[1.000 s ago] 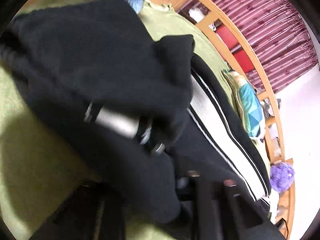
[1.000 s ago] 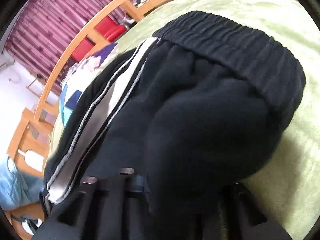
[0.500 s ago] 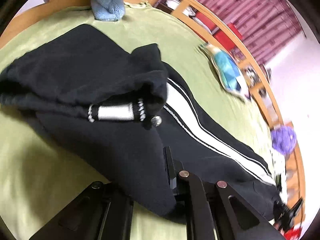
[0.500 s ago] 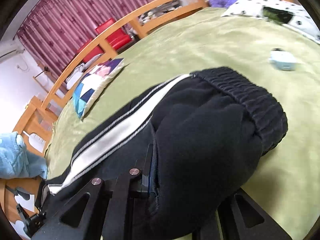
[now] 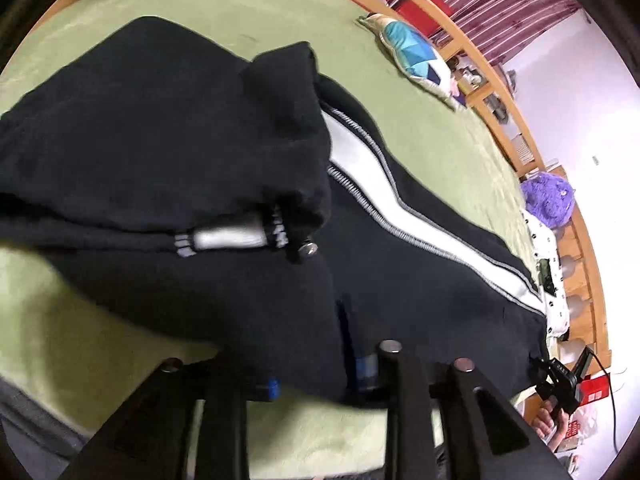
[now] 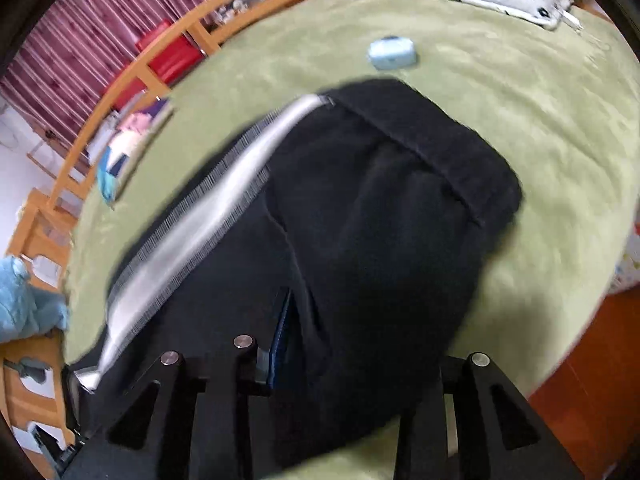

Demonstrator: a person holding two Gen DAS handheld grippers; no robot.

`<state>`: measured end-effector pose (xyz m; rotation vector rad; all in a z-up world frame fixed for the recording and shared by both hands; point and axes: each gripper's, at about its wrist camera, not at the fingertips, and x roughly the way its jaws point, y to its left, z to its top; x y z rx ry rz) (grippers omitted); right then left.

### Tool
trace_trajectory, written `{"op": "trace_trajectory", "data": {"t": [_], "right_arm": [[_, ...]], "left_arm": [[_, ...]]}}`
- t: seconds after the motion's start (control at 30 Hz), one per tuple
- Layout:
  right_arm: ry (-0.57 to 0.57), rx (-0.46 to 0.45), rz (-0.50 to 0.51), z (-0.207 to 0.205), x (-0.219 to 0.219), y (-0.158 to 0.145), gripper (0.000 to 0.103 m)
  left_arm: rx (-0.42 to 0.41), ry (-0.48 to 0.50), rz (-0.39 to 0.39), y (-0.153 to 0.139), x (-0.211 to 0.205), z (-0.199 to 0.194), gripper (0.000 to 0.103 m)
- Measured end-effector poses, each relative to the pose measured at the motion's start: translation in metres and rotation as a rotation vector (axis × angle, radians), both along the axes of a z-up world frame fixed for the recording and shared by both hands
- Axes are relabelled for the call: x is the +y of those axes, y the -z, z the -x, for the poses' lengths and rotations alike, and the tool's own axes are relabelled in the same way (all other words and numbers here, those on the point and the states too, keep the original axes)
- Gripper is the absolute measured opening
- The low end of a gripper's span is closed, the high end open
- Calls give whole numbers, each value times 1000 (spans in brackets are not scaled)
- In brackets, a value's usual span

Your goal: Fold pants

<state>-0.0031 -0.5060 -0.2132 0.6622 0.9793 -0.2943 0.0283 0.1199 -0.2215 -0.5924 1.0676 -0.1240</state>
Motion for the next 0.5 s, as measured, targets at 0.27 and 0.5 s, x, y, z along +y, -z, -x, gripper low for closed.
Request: {"op": "trace_trajectory", "data": {"t": [0.27,0.5], "right_arm": [[-69,56,277,53,46,-40,36],[-255,-16,438,37,144,-74,54]], "left_arm": [[-101,17,-191,-37,4,46,53],[-164,16,-381,-52,-9,27,59]]}}
